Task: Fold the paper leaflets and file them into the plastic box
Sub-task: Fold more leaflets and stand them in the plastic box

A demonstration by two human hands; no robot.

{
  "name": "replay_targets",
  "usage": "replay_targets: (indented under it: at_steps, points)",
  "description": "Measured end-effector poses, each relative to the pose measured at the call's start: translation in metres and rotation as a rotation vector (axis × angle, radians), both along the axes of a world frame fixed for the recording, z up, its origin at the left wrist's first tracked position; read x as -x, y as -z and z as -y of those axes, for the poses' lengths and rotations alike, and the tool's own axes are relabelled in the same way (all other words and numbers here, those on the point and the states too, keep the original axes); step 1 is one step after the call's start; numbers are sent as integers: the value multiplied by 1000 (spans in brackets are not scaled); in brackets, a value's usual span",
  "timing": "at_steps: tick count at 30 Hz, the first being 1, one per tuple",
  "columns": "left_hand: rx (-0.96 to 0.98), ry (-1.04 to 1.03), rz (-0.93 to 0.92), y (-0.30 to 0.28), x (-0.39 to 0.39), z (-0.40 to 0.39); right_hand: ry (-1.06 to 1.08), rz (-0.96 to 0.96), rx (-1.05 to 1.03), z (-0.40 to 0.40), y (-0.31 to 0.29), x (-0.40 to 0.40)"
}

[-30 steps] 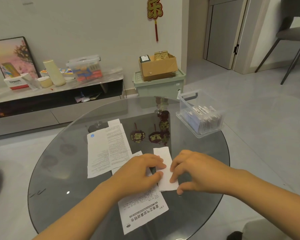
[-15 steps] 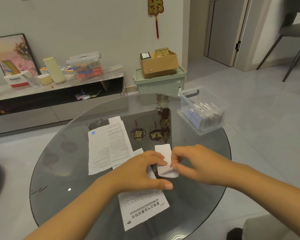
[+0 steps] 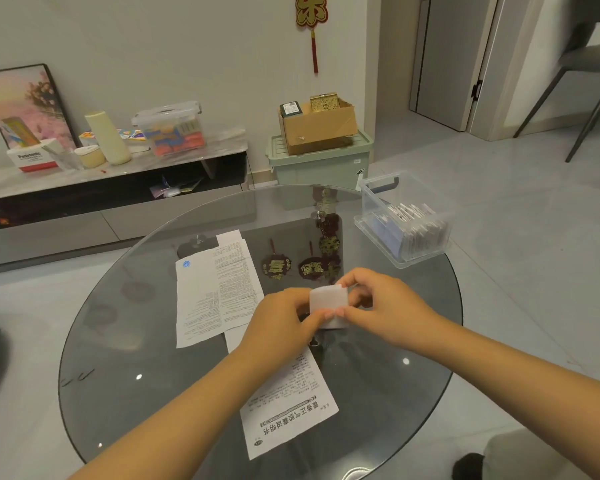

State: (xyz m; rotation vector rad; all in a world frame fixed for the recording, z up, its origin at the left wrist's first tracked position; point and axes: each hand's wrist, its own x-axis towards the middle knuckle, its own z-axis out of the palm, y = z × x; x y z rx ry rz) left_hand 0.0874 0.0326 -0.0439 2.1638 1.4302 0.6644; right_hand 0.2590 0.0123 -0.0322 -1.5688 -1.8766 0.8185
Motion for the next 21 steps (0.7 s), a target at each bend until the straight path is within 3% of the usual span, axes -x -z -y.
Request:
replay_targets:
  at_steps: [6, 11, 15, 21]
  points:
    - [96, -70, 79, 1, -5, -10, 136, 74, -28, -10, 16, 8]
    - [95, -38, -82, 2, -10, -14, 129, 343, -48, -12, 16, 11]
    - [159, -44, -210, -3, -8, -25, 127, 436, -22, -14, 17, 9]
    - [200, -24, -85, -8, -8, -27, 113, 465, 9, -15, 13, 9]
